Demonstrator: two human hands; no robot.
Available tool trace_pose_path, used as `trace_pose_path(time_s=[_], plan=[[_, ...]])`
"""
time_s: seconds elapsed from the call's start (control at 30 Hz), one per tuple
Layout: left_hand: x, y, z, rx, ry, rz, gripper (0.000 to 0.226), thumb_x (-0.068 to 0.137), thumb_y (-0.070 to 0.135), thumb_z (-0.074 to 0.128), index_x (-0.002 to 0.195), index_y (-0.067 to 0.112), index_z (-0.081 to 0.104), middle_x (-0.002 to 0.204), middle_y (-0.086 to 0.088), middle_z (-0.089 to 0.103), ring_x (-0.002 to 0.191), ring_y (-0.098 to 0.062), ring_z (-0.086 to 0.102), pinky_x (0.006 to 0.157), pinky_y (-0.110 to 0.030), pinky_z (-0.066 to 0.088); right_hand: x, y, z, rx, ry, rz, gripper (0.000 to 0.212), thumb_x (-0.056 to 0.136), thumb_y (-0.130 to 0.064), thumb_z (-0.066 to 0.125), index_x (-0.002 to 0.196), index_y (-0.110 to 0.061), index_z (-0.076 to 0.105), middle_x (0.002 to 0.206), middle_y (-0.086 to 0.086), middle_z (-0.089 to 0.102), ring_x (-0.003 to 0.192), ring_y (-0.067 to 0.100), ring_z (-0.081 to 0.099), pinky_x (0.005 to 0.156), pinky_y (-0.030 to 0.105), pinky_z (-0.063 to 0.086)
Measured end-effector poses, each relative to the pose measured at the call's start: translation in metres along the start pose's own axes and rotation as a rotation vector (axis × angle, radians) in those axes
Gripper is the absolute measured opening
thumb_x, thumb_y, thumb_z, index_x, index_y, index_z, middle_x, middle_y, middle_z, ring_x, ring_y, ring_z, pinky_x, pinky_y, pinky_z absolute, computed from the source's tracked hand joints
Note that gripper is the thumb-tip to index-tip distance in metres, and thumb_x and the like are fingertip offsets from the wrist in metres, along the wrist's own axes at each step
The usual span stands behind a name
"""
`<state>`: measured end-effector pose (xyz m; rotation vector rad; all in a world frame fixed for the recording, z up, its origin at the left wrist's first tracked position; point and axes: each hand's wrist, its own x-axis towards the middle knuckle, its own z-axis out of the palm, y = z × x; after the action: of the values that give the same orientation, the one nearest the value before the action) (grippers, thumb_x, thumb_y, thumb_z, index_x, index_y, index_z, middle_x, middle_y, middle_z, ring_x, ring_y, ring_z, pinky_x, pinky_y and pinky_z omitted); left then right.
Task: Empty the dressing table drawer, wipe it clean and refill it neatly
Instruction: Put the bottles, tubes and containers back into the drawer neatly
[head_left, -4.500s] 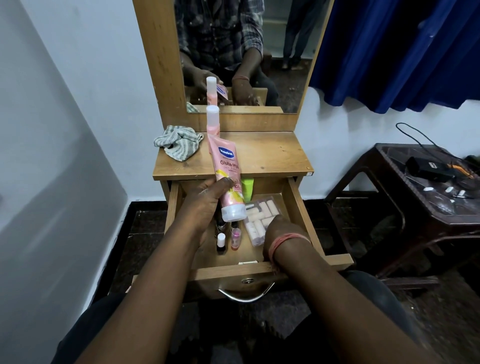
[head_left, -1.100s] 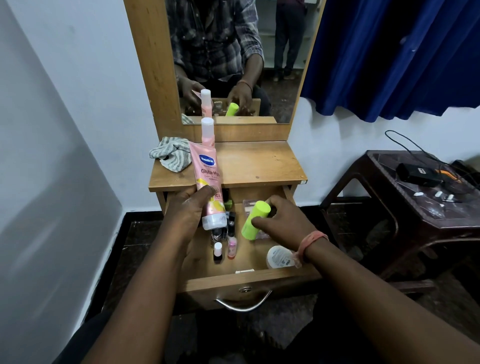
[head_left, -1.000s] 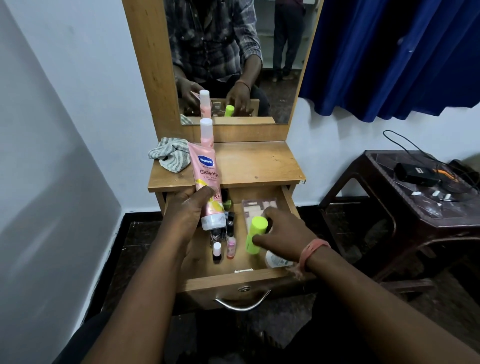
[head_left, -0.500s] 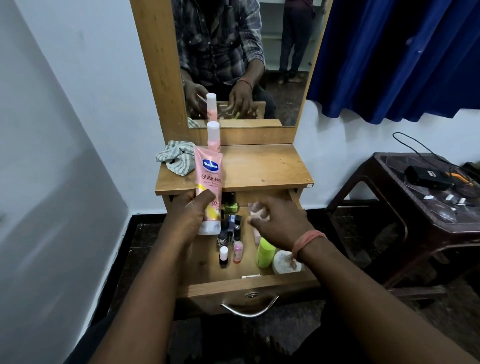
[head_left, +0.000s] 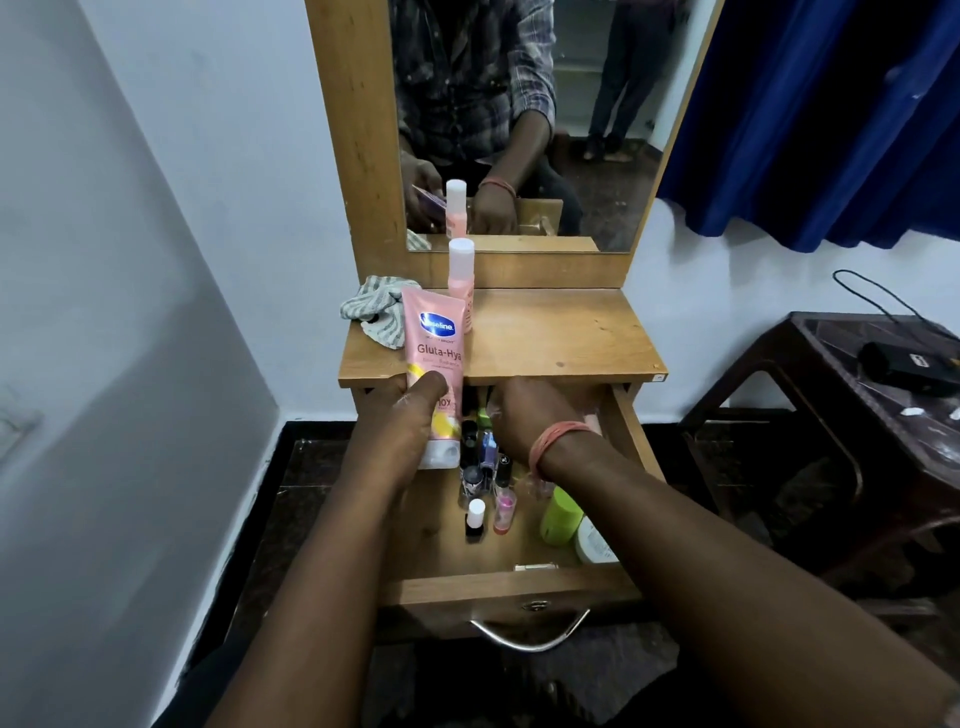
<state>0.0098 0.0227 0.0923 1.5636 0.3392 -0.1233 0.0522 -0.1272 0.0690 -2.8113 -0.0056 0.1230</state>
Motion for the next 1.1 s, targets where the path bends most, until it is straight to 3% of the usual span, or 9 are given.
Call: trace_pose_path(time_s=[0.1, 0.3, 0.43, 0.57, 0.67, 0.8, 0.87, 0.93, 1.1], plan=[[0.005, -0.005, 0.000, -0.014, -0.024, 0.001, 0.051, 0.056, 0.057, 0.068, 0.094, 0.025, 0.074, 0.089, -0.002, 0.080, 0.087, -0.027, 0.077, 0.096, -0.055, 0.058, 0.005, 0.001, 0.004, 0.052, -0.095, 0.036, 0.013, 0.087, -0.014, 0.066, 0.097, -0.010, 0.073, 0.088, 0.011, 0.070, 0.075, 0.027, 0.061, 0.069, 0.026, 0.046], [0.002, -0.005, 0.000, 0.008, 0.014, 0.043, 0.013, 0.091, 0.033, 0.066, 0.095, 0.022, 0.072, 0.085, 0.001, 0.077, 0.076, -0.020, 0.074, 0.081, -0.038, 0.058, 0.018, -0.002, 0.009, 0.087, -0.277, 0.068, 0.013, 0.094, -0.017, 0.059, 0.091, -0.013, 0.070, 0.092, 0.008, 0.068, 0.080, 0.024, 0.060, 0.068, 0.026, 0.044], [0.006, -0.007, -0.001, 0.003, 0.020, 0.059, 0.009, 0.094, 0.030, 0.065, 0.089, 0.024, 0.069, 0.084, 0.003, 0.076, 0.071, -0.015, 0.072, 0.069, -0.030, 0.055, 0.018, -0.008, 0.006, 0.037, -0.366, 0.064, 0.024, 0.099, -0.014, 0.050, 0.112, -0.004, 0.068, 0.113, 0.012, 0.067, 0.089, 0.024, 0.056, 0.081, 0.030, 0.048], [0.007, -0.008, -0.001, 0.001, 0.019, 0.054, 0.010, 0.092, 0.031, 0.067, 0.090, 0.023, 0.072, 0.083, 0.001, 0.079, 0.074, -0.019, 0.074, 0.083, -0.040, 0.060, 0.022, -0.012, 0.005, 0.046, -0.380, 0.090, 0.020, 0.098, -0.017, 0.050, 0.102, -0.008, 0.067, 0.107, 0.014, 0.066, 0.091, 0.027, 0.061, 0.075, 0.028, 0.044], [0.008, -0.009, -0.001, -0.005, 0.019, 0.045, 0.009, 0.092, 0.031, 0.067, 0.090, 0.023, 0.072, 0.079, 0.004, 0.078, 0.074, -0.019, 0.075, 0.082, -0.039, 0.059, 0.019, -0.017, 0.002, 0.056, -0.391, 0.100, 0.009, 0.097, -0.016, 0.051, 0.096, -0.013, 0.059, 0.100, 0.012, 0.062, 0.086, 0.025, 0.055, 0.074, 0.030, 0.042], [0.008, -0.009, 0.000, -0.008, 0.014, 0.049, 0.009, 0.094, 0.030, 0.066, 0.088, 0.024, 0.070, 0.077, 0.006, 0.076, 0.070, -0.015, 0.073, 0.075, -0.033, 0.058, 0.017, -0.019, 0.002, 0.058, -0.447, 0.103, 0.017, 0.098, -0.012, 0.049, 0.105, -0.005, 0.063, 0.099, 0.014, 0.059, 0.085, 0.024, 0.049, 0.075, 0.028, 0.038], [0.008, -0.008, 0.000, -0.012, 0.021, 0.044, 0.008, 0.094, 0.030, 0.067, 0.091, 0.024, 0.071, 0.080, 0.004, 0.077, 0.073, -0.016, 0.073, 0.077, -0.035, 0.059, 0.016, -0.019, 0.001, 0.102, -0.412, 0.138, 0.014, 0.097, -0.011, 0.051, 0.085, -0.007, 0.057, 0.081, 0.007, 0.055, 0.081, 0.023, 0.050, 0.074, 0.029, 0.040], [0.008, -0.007, 0.000, -0.007, 0.017, 0.043, 0.011, 0.093, 0.031, 0.067, 0.096, 0.022, 0.073, 0.085, 0.001, 0.077, 0.076, -0.019, 0.074, 0.080, -0.037, 0.059, 0.015, -0.018, -0.001, 0.165, -0.365, 0.189, 0.025, 0.096, -0.011, 0.053, 0.071, -0.011, 0.051, 0.073, 0.004, 0.051, 0.070, 0.019, 0.051, 0.068, 0.030, 0.043], [0.008, -0.006, 0.000, 0.005, 0.018, 0.046, 0.010, 0.093, 0.034, 0.066, 0.093, 0.024, 0.070, 0.090, 0.000, 0.077, 0.081, -0.020, 0.074, 0.085, -0.040, 0.059, 0.012, -0.013, -0.006, 0.330, -0.305, 0.248, 0.021, 0.094, -0.013, 0.055, 0.073, -0.011, 0.057, 0.074, 0.006, 0.055, 0.065, 0.018, 0.050, 0.054, 0.027, 0.038]])
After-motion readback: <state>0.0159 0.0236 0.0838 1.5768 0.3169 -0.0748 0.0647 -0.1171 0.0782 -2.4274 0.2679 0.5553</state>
